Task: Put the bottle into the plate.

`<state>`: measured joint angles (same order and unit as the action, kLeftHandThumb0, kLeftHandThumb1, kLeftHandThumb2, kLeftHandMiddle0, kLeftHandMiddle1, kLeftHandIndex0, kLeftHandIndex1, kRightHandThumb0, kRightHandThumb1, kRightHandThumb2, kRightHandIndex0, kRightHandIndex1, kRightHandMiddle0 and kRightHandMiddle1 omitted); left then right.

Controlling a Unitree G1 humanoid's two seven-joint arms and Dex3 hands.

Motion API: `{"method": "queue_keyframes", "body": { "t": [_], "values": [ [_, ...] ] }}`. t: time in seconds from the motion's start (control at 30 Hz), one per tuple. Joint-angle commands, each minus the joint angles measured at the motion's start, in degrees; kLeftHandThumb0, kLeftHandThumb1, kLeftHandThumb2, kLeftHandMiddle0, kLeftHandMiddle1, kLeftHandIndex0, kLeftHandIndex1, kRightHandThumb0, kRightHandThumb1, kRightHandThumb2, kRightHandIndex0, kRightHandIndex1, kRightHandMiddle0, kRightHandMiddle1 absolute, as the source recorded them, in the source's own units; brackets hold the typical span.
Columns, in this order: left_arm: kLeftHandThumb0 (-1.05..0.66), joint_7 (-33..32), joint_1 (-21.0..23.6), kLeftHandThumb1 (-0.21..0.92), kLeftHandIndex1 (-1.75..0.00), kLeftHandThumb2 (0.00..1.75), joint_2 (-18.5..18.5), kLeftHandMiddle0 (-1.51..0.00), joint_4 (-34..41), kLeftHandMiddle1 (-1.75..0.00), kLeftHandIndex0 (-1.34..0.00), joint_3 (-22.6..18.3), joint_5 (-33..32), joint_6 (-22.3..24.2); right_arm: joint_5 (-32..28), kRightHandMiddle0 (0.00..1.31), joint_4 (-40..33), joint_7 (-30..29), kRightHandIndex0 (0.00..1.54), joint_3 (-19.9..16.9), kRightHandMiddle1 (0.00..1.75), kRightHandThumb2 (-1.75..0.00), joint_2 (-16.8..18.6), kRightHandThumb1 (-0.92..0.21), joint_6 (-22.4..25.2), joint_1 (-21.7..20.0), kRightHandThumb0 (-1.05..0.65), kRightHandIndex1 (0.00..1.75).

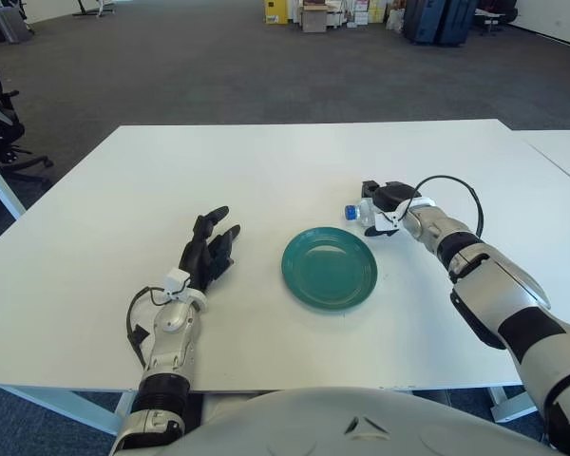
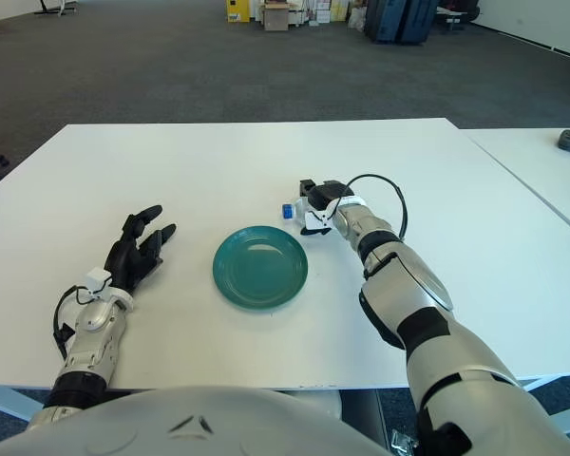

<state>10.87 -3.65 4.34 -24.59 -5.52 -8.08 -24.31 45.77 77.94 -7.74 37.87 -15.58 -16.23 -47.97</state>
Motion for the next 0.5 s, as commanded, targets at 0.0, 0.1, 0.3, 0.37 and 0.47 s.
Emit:
{"method": "queue_keyframes", "body": {
  "t": [0.0,0.1,0.3,0.37,0.47],
  "values": [
    [-0.67,0.45,0.66,0.92,-0.96,0.71,-0.04,-0.47,-0.72,-0.36,0.00,-0.30,-0.27,0.45,0.25,0.10,1.19,1.04,0.58,0.11,1.74,-1.16,0.45,-0.34,1.22,1.49,0.16,1.74],
    [-0.68,0.63,0.70,0.92,-0.95,0.72,-0.03,-0.45,-0.72,-0.38,0.00,-0.33,-0.49,0.44,-0.10,0.32,1.05,-0.64,0.66,-0.36,1.75,-1.34,0.60,-0.26,1.42,1.69,0.09,1.72],
    [-0.69,1.36,0.84,0.92,-0.94,0.72,0.00,-0.43,-1.08,-0.40,0.00,-0.31,-0.92,-0.04,-0.74,0.56,0.94,-3.66,0.79,-1.34,1.75,-1.52,0.89,-0.10,1.84,2.33,0.01,1.62],
    [-0.69,1.43,0.90,0.92,-0.93,0.73,0.01,-0.42,-1.24,-0.40,0.00,-0.33,-0.83,-0.22,-1.01,0.58,0.95,-3.93,0.81,-1.81,1.75,-1.54,1.05,-0.08,2.13,2.47,0.00,1.61],
    [-0.69,1.45,0.99,0.92,-0.91,0.73,0.07,-0.41,-1.48,-0.40,0.00,-0.32,-0.61,-0.51,-1.38,0.60,0.86,-4.32,0.83,-2.46,1.75,-1.57,1.08,-0.06,2.27,2.69,0.00,1.61]
  ]
}}
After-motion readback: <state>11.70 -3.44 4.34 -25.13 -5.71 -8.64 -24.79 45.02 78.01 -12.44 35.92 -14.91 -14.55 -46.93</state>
